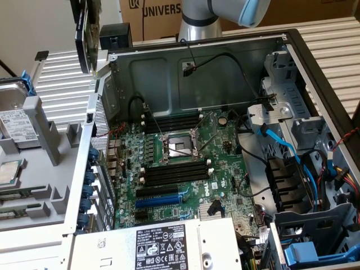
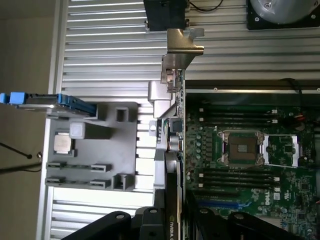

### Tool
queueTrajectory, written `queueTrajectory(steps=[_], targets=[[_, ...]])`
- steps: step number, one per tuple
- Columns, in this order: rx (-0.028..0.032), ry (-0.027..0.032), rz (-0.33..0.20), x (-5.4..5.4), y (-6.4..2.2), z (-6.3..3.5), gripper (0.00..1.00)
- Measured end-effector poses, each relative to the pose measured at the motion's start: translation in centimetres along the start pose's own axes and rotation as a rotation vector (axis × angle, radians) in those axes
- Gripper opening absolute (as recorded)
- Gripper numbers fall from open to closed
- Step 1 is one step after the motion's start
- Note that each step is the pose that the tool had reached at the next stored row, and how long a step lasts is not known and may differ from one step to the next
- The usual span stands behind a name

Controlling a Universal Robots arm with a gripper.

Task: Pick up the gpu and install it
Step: 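Pick up the gpu and move the gpu toward the slot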

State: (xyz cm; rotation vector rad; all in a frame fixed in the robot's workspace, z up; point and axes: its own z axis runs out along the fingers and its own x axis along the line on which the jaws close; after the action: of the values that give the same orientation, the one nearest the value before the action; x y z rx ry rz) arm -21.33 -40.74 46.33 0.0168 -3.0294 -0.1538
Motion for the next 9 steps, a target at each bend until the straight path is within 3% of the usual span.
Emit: queueTrajectory(steps=[9], targets=[[0.003, -0.0034, -0.027, -1.7, -0.02, -0.1, 0.26]])
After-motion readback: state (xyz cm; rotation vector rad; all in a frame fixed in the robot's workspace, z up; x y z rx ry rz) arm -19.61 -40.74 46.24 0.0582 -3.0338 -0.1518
